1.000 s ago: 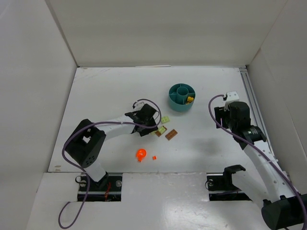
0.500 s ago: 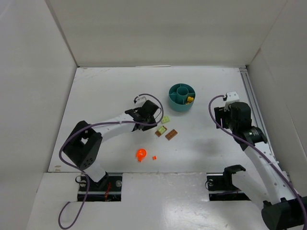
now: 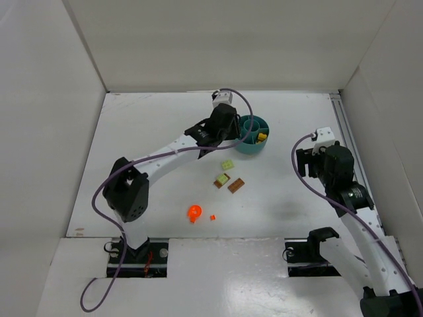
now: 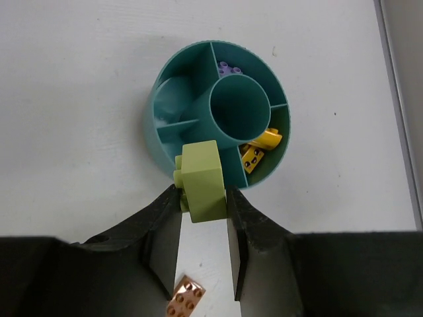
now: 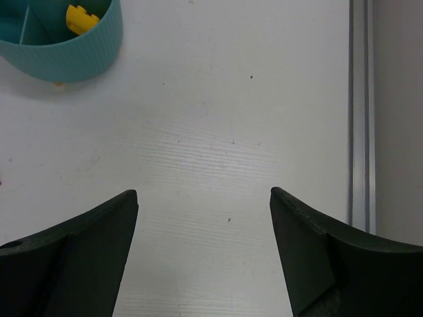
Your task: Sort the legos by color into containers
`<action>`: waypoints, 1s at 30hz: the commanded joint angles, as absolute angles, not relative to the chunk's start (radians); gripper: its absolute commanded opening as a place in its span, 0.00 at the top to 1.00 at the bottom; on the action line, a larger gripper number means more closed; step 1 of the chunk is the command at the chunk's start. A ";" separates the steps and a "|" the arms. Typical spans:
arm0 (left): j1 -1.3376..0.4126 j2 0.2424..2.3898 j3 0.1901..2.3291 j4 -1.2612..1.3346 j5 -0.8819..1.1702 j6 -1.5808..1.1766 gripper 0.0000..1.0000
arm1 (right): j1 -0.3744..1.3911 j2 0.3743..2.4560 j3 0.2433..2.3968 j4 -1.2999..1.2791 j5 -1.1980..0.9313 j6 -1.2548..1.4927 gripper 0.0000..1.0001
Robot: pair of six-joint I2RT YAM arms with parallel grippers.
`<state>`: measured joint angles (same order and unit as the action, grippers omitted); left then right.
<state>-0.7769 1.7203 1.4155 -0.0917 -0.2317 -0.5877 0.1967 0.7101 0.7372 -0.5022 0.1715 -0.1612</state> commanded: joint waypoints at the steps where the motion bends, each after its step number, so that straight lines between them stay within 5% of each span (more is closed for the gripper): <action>1: -0.770 1.804 1.503 -0.086 -0.227 -0.532 0.87 | 0.190 0.670 0.733 -0.442 0.184 -0.160 0.14; 22: -0.741 1.973 1.678 -0.091 -0.117 -0.483 0.82 | 0.190 0.692 0.742 -0.451 0.224 -0.150 0.13; 30: -0.741 2.002 1.687 -0.109 -0.089 -0.483 0.68 | 0.190 0.692 0.742 -0.451 0.224 -0.150 0.13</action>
